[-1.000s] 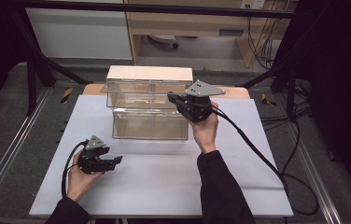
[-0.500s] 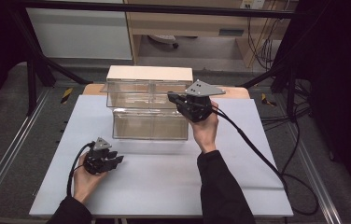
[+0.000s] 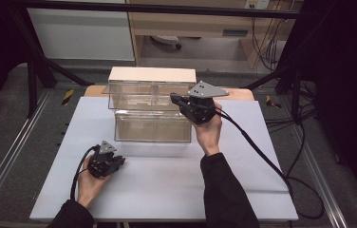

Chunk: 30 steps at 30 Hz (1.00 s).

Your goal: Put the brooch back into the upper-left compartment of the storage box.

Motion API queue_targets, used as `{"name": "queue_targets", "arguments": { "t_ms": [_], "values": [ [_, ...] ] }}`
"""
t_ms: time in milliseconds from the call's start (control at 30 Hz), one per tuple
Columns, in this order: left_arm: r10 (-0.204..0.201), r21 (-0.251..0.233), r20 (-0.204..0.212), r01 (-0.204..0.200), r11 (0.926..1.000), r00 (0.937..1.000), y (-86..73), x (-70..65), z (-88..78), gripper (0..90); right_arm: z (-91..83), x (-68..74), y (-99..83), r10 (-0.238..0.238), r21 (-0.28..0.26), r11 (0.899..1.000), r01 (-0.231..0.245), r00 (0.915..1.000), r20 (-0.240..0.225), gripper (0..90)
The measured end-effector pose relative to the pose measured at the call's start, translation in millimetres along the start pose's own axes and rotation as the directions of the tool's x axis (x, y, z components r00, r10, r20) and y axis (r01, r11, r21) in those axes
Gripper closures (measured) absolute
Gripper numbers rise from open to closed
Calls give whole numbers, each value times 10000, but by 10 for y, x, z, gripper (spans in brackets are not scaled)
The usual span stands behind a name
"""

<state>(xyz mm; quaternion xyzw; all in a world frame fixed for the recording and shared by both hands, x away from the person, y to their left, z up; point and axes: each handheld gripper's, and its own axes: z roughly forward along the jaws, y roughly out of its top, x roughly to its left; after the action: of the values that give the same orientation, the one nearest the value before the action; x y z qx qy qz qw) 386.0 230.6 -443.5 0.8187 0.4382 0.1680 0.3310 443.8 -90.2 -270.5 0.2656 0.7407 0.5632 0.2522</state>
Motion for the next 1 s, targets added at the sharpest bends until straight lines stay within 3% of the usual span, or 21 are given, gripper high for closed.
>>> {"name": "queue_targets", "arguments": {
  "t_ms": [100,1000],
  "values": [
    [-222,-13,6,222,9998,9998,-4,11,9,819,0,1,-1,4,8,10000,-4,10000,-3,900],
    [-489,-159,-53,488,9987,9988,-12,26,-2,872,0,3,-1,19,19,10000,-19,10000,-6,900]
  ]
}}
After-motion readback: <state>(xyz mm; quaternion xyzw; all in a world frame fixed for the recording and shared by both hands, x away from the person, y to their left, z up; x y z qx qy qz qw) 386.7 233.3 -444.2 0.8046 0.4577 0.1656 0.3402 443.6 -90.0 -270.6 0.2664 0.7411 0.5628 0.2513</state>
